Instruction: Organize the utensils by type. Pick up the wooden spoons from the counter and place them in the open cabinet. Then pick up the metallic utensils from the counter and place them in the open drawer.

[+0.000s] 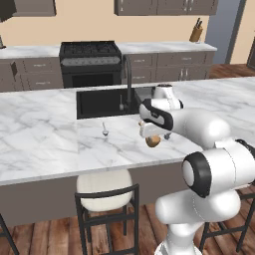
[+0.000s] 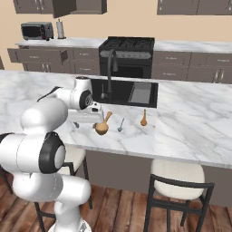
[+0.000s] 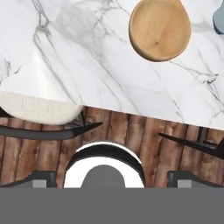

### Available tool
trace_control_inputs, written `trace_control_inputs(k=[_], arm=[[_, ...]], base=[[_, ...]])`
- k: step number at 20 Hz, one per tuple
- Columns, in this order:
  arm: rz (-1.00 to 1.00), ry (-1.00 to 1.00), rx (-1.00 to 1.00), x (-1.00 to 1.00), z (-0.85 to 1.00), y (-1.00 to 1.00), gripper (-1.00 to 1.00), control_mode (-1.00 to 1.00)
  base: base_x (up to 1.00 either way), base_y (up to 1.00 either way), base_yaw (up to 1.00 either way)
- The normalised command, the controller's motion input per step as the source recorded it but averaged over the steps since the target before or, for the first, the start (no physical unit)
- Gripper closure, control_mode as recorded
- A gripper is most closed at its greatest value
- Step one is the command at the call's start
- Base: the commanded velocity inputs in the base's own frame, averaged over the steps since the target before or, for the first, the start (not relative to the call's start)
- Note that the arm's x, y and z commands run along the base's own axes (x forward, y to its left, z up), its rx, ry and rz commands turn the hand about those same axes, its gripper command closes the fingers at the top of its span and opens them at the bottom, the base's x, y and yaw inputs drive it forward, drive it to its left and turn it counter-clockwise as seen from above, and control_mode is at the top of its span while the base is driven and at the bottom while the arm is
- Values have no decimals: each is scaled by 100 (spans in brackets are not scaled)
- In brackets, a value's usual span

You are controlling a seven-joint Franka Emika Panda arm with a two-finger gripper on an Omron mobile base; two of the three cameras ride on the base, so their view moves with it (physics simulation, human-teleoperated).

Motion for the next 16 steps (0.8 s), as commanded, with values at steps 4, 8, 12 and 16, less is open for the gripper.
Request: trace_control_inputs(k=[4,8,12,16], arm=[[6,0,0,12,-23,10,-100,-100],[6,0,0,24,-15,5,-100,-100],[9,0,0,26,-8,0,-100,-100],[9,0,0,22,-8,0,-100,-100]], base=[[0,0,0],[0,0,0],[0,0,0],[0,0,0]])
